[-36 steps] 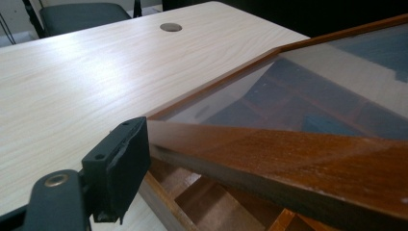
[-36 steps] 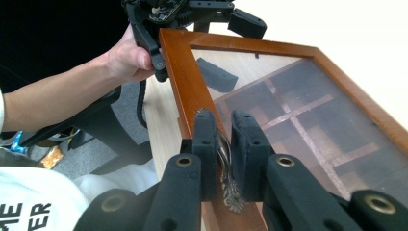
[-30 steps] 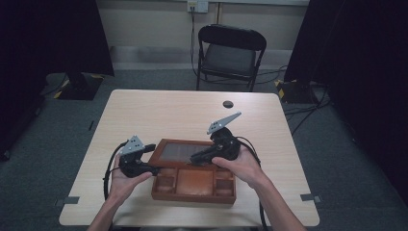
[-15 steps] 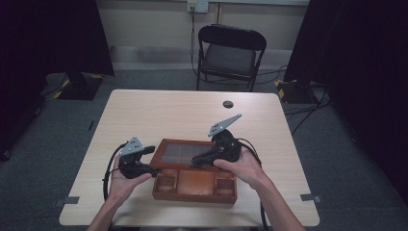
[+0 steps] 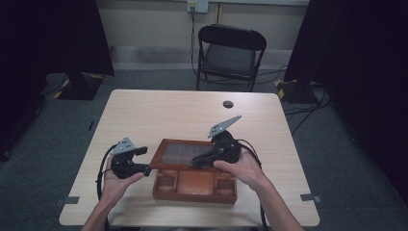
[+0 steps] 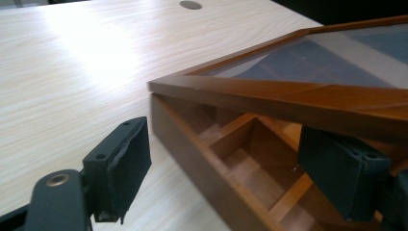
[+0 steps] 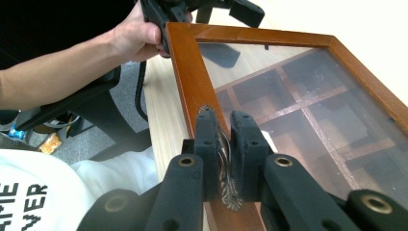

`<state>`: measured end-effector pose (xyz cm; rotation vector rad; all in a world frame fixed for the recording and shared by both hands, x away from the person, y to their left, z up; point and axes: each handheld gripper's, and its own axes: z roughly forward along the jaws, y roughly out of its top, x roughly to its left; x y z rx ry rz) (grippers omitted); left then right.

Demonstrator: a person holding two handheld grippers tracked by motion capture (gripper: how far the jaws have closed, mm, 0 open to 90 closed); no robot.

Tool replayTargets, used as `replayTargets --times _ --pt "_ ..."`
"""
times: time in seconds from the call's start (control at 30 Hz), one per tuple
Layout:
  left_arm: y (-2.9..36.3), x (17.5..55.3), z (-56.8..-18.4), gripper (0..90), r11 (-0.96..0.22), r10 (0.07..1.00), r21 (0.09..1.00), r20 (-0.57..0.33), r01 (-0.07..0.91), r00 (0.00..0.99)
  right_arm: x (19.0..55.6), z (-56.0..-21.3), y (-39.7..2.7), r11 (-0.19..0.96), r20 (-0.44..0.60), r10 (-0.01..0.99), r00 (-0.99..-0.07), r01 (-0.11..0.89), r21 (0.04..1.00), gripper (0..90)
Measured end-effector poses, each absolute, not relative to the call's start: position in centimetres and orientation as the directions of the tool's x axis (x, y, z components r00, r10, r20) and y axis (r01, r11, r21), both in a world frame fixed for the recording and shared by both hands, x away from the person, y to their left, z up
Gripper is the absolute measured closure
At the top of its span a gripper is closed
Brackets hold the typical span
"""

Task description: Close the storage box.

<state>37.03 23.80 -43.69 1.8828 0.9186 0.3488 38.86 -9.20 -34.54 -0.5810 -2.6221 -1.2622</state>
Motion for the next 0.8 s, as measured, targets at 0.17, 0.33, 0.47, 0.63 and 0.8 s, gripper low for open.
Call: replayTargets --times 0.17,0.33,0.47,0.63,0.8 --pt "25.0 37.2 -43.4 19.7 -0.252 0.749 0.862 -0.114 0.441 0.652 38.6 -34.7 -9.2 0.568 0.314 0.27 -0.91 0.414 0.711 82.4" --pt "25.8 37.7 -43.4 19.3 -0.257 0.763 0.852 -0.11 0.455 0.637 38.3 -35.0 -9.3 0.574 0.304 0.274 -0.913 0.409 0.71 82.3" --pt "26.6 37.9 -43.8 19.1 -0.23 0.775 0.848 -0.138 0.477 0.617 38.0 -35.3 -9.3 0.577 0.302 0.277 -0.912 0.409 0.707 82.2" --pt "26.9 38.1 -44.3 19.2 -0.222 0.787 0.841 -0.144 0.494 0.599 37.5 -36.0 -9.2 0.596 0.292 0.274 -0.916 0.4 0.696 82.1" --pt "27.0 38.2 -44.8 19.4 -0.224 0.791 0.833 -0.148 0.506 0.594 37.0 -36.7 -9.0 0.614 0.284 0.274 -0.919 0.395 0.684 82.2"
